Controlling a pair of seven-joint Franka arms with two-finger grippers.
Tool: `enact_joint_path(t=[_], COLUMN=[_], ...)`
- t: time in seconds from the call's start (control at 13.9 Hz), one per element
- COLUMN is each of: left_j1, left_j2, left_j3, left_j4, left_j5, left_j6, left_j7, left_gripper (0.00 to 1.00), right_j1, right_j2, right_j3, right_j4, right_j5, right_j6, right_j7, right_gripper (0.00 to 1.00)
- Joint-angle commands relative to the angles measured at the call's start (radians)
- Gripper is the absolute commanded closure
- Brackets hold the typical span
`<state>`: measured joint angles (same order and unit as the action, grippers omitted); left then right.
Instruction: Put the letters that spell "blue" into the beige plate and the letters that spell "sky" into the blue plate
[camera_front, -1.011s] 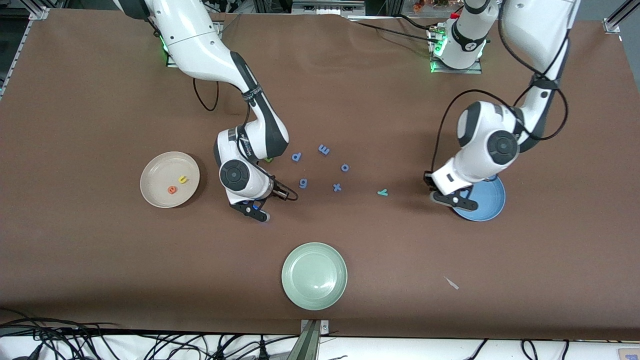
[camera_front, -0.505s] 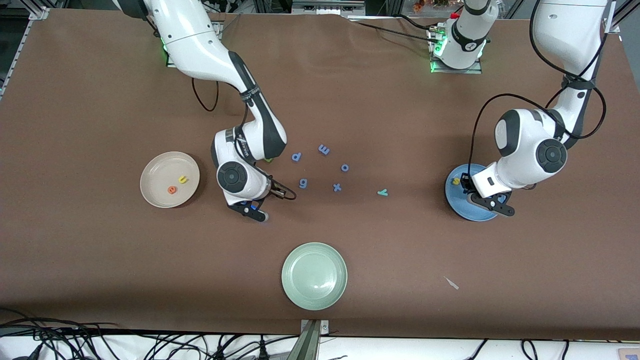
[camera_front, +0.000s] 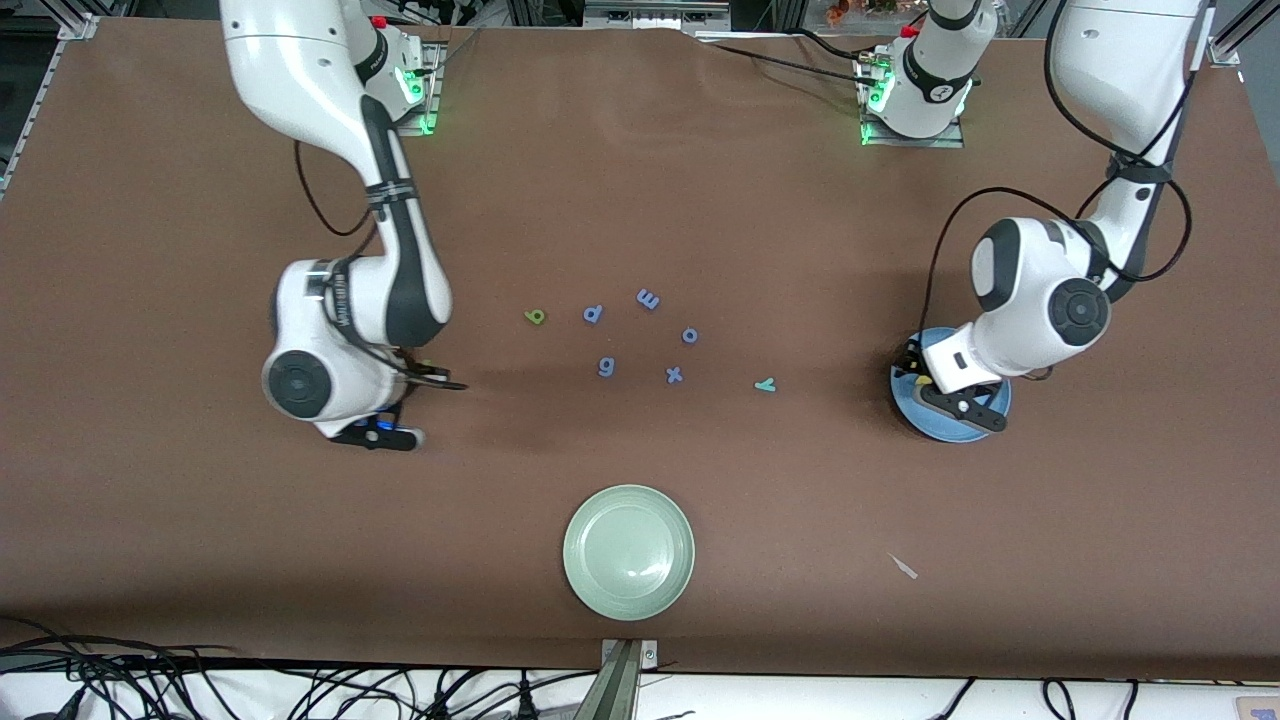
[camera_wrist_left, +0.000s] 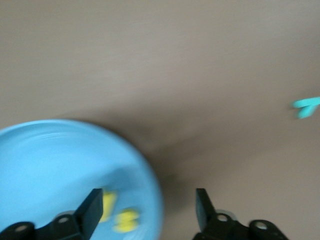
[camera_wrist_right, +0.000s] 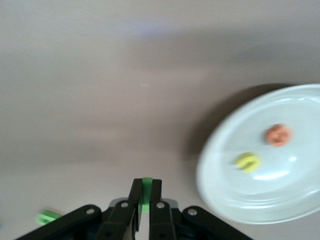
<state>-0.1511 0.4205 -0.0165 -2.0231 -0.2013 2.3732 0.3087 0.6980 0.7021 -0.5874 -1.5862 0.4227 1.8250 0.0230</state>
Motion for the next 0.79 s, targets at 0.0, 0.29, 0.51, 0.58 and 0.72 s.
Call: enact_joint_path(t=[0.0,0.29,0.51,0.58,0.72], left_j1=[-0.117,-0.231,-0.261,-0.269,-0.277], left_j2=[0.067,0.145,0.202,0.216,0.228], left_j3=[-0.037,-0.040,-0.040,-0.040,-0.039], left_j4=[0.021,0.081,0.153,0.165,0.172], left_j5=[-0.056,-0.053,-0.052,-0.052,-0.050], left_j6=[0.113,0.187,0.187,0.187,0.189], left_j7=[-0.190,-0.364,-0.402,-0.414,-0.419], left_gripper=[0.15,0.16,0.18,0.18,0.18], right_j1=[0.020,0.031,0.038,0.040,0.084], right_j2=[-0.071,-0.160,-0.211,-0.211,-0.213], right_j3=[-0.064,-0.084,-0.084,-0.084,-0.083], right_j4=[-0.141,-0.363,-0.423,-0.416,-0.393], right_j5=[-0.004,-0.004,-0.002,-0.002,-0.001], right_j6=[0.039,0.253,0.297,0.287,0.263], right_j7=[-0.193,-0.301,-0.278,-0.249,-0.156], right_gripper=[1.00,1.00,0.57,0.01,0.00])
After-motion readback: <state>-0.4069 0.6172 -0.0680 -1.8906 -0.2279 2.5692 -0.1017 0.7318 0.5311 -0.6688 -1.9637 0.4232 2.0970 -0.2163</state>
